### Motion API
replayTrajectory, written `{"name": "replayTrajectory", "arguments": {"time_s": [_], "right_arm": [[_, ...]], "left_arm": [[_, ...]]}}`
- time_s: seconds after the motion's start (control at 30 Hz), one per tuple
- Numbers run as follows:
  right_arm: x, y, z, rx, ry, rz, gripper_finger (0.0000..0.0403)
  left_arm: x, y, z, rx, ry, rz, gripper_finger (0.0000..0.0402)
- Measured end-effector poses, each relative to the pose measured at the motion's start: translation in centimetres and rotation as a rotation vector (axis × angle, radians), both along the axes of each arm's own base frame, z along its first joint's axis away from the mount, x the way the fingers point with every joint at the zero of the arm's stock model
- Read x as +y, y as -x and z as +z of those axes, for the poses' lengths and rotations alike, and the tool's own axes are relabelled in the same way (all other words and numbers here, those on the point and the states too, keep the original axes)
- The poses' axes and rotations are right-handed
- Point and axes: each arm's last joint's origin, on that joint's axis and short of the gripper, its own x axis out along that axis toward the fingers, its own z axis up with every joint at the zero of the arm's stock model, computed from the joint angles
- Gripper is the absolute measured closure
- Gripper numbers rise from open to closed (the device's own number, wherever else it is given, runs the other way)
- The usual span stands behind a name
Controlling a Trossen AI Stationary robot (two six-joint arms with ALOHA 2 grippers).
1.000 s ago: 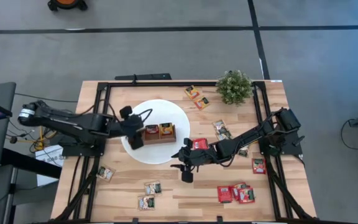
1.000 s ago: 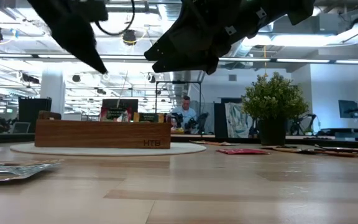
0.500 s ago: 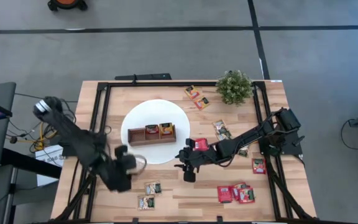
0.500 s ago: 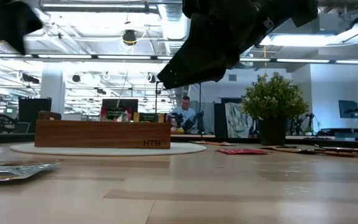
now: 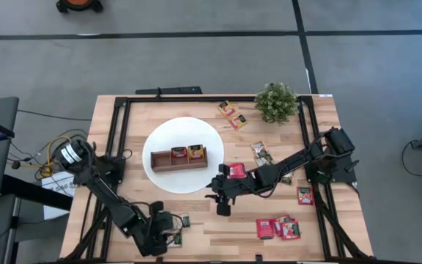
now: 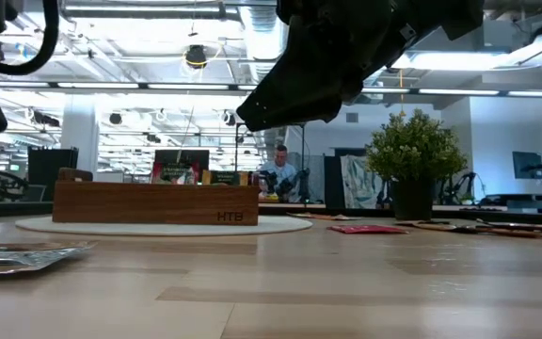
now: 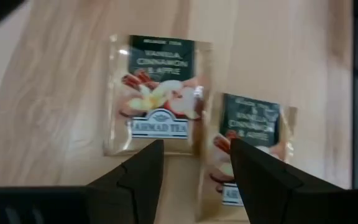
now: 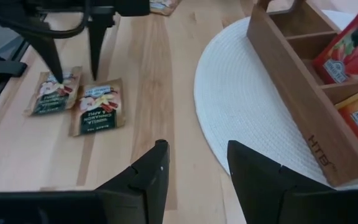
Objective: Pick & Place Tea
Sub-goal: Put the brown tea bag into the left section of the wooden organizer
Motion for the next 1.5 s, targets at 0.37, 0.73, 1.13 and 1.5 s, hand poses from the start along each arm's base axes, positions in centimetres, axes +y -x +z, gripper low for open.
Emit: {"name": "replayTrajectory", "arguments": {"time_s": [0.37,0.73,1.13,1.5], "right_arm": [[1.0,0.3,0.1,-0.008,-0.003,0.027,0.0255],[1.0,0.3,0.1,-0.008,0.000,0.024,0.0262],[1.5,0.4,0.4,-0.029,0.031,0.063,0.0263],[1.8,-2.0,-2.3,-0.174,-0.112,0.101,0.0239]], "left_arm": [[-0.4,-0.2,-1.9,0.076,0.012,-0.019,0.0256],[0.2,0.5,-1.3,0.096,-0.045,-0.003,0.0396],[1.2,2.1,3.3,-0.203,-0.152,0.162,0.0401],[1.7,1.7,4.3,-0.547,-0.332,0.375,0.0401]]}}
